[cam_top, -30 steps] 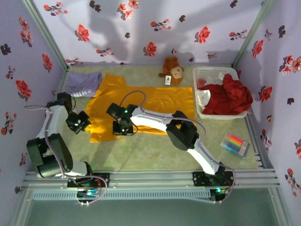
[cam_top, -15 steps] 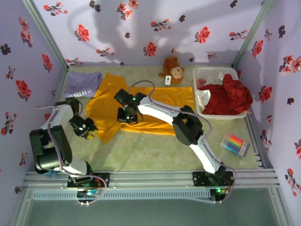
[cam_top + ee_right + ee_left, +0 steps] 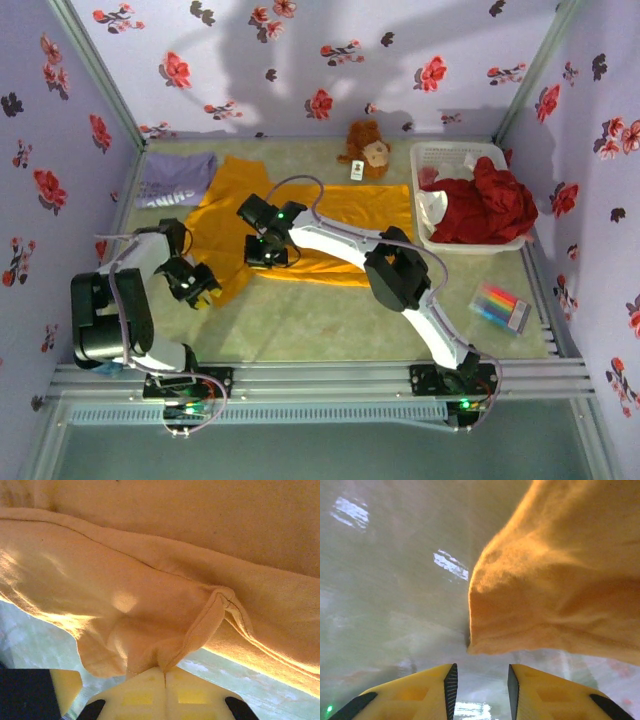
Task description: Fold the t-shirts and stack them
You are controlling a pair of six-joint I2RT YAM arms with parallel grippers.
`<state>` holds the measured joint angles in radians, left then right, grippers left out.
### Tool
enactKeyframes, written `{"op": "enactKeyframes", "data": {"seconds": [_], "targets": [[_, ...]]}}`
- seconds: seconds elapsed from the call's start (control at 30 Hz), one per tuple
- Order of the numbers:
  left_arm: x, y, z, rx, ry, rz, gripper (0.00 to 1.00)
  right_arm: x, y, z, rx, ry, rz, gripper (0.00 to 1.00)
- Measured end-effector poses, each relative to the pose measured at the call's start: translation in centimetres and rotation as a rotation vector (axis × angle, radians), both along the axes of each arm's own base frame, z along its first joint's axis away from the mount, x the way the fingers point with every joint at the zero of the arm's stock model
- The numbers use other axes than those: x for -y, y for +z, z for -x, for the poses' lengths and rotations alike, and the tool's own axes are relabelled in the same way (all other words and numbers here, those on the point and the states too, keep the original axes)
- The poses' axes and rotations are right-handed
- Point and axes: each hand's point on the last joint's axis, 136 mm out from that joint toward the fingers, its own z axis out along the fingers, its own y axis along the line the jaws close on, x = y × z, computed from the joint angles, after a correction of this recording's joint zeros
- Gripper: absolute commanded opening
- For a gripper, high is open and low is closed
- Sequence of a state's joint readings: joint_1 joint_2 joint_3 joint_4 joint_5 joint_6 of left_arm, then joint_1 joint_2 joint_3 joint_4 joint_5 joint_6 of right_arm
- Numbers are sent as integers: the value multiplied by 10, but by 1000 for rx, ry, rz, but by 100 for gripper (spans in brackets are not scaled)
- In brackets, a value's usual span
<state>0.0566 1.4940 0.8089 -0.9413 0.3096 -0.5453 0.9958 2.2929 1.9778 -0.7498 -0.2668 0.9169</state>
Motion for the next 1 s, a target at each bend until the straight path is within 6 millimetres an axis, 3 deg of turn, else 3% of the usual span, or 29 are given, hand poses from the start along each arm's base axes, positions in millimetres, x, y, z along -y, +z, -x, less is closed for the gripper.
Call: {"op": "enactKeyframes", "data": {"seconds": [0.3, 0.47, 0.53, 0.67, 0.8, 0.9, 1.0], "targets": [[3, -20, 5, -23, 12, -4, 24, -3, 0, 5, 0, 10, 0, 0], [2, -21, 6, -38, 31, -12, 2, -4, -2, 9, -10, 16, -5, 0], [3, -19, 1, -25, 33, -6, 0, -5, -4, 10, -16, 16, -11, 0], [2, -4, -26, 50, 25, -10, 0, -5, -6, 12, -24, 16, -9, 0], [-2, 28, -68, 169, 28, -25, 0, -3, -7, 9, -23, 9, -10, 0], [-6, 54, -95, 248, 35, -27, 0, -2, -6, 1, -16, -3, -21, 0], [-9, 68, -119, 285, 34, -26, 0, 4, -6, -10, -14, -27, -22, 0]]}}
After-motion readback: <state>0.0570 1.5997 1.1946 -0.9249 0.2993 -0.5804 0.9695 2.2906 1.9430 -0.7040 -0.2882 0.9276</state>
